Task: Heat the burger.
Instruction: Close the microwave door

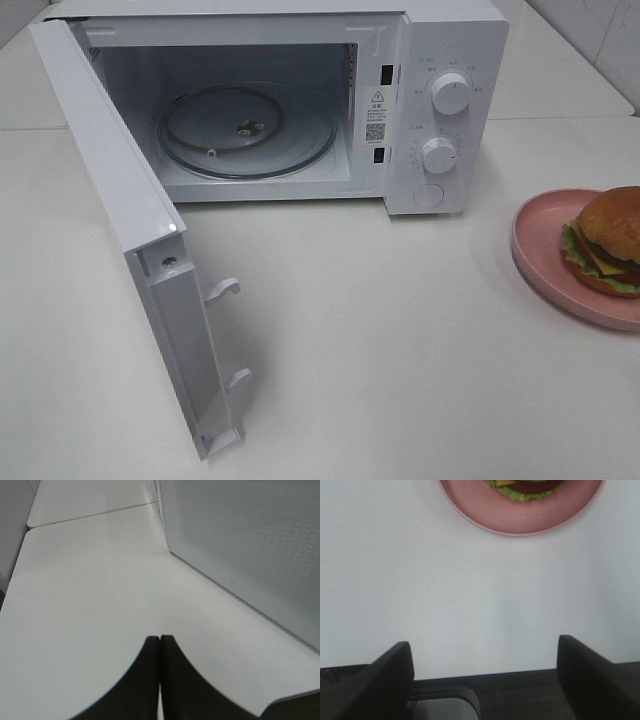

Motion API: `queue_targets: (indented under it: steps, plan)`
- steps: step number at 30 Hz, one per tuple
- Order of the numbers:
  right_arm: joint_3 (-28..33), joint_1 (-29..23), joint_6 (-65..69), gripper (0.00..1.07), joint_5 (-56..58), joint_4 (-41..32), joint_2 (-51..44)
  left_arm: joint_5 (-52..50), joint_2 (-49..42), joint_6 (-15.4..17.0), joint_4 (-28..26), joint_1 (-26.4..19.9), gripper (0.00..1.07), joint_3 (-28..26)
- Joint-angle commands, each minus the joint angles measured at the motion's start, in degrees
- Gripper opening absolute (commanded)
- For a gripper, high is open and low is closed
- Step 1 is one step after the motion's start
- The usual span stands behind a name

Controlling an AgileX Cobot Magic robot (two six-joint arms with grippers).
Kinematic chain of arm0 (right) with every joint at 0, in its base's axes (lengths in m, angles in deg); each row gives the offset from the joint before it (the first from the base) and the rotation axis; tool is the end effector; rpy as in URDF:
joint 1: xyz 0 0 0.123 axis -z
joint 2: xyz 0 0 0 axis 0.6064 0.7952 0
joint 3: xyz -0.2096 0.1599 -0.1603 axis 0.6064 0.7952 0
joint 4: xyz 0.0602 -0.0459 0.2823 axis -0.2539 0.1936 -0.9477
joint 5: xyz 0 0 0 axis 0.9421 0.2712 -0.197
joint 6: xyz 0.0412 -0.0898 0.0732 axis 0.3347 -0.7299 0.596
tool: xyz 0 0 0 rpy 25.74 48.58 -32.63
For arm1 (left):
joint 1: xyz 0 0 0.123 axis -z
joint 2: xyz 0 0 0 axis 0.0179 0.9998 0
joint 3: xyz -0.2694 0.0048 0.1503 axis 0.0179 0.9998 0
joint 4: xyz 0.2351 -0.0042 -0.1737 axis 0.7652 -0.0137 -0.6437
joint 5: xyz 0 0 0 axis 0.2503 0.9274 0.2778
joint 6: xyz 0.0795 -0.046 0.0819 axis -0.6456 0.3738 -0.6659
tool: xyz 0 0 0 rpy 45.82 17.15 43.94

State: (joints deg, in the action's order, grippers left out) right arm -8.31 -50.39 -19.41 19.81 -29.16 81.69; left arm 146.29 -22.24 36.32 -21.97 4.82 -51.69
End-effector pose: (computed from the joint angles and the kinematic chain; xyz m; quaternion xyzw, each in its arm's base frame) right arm 0.1573 0.0200 0.2641 -0.0005 0.9622 -0.0069 0.2723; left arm 0.0355 -0.0049 0.2831 0.1066 0.8435 0.0063 0.5264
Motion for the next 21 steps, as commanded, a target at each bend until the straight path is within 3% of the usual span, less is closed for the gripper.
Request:
queue_targets:
  steps: [1, 13, 21]
  plan:
    - [-0.1, 0.3, -1.1, 0.75, 4.1, -0.1, -9.8, -0.8, -1.1, 0.5, -0.1, -0.2, 0.00, 0.1]
    - [-0.1, 0.3, -7.2, 0.75, 4.3, -4.9, -37.5, -0.8, -1.1, 0.5, -0.1, -0.2, 0.00, 0.1]
    - [2.9, 0.3, -14.0, 0.75, 5.9, -8.5, -45.0, -0.8, -1.1, 0.5, -0.1, -0.2, 0.00, 0.1]
